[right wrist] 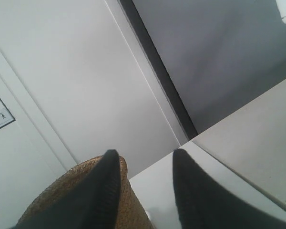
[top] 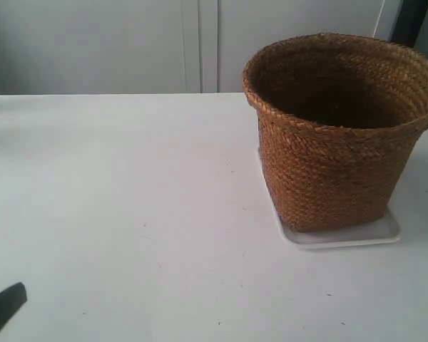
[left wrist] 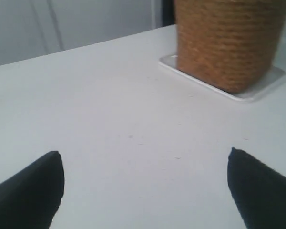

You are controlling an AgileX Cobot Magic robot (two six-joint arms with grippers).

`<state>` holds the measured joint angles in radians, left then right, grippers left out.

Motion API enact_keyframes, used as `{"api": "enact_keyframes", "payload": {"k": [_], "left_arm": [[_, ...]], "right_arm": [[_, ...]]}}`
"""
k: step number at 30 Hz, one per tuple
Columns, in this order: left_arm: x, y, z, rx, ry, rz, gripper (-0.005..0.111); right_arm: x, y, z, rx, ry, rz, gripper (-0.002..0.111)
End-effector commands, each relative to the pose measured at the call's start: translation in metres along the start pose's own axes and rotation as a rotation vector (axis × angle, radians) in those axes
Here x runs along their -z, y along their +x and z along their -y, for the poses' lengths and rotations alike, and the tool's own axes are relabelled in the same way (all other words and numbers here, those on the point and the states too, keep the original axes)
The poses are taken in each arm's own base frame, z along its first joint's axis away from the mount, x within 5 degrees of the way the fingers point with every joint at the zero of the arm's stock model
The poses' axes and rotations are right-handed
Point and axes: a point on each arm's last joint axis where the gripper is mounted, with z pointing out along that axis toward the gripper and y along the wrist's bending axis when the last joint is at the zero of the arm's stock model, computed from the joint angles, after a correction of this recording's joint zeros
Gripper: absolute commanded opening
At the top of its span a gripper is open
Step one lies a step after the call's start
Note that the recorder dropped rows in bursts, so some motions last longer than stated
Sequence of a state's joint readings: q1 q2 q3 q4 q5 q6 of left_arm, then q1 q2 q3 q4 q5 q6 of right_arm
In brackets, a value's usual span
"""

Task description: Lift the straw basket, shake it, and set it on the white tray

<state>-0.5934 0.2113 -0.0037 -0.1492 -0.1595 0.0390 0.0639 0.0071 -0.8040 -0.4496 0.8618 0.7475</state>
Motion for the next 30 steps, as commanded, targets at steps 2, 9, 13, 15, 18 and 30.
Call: {"api": "enact_keyframes", "payload": {"k": [2,9,13,15,18,30], "left_arm": [[0.014,0.005,-0.012,0.101,-0.228,0.037,0.093],[0.020,0.021,-0.021,0.205,-0.446,-0.093,0.093],[0.020,0.026,-0.020,0.210,-0.458,-0.153,0.093],[0.020,0.026,-0.020,0.173,-0.451,-0.162,0.093],[0.020,0.026,-0.020,0.157,-0.451,-0.166,0.093],[0.020,0.026,-0.020,0.157,-0.451,-0.166,0.093]], "right_arm": [[-0.002,0.002,0.000,0.019,0.011,-0.001,0.035],[0.000,0.001,0.001,0.021,0.012,0.010,0.035],[0.001,0.001,0.001,0.022,0.012,0.011,0.035],[0.001,0.001,0.001,0.022,0.012,0.011,0.035],[0.001,0.001,0.001,0.022,0.012,0.011,0.035],[-0.001,0.001,0.002,0.021,-0.007,0.002,0.035]]}}
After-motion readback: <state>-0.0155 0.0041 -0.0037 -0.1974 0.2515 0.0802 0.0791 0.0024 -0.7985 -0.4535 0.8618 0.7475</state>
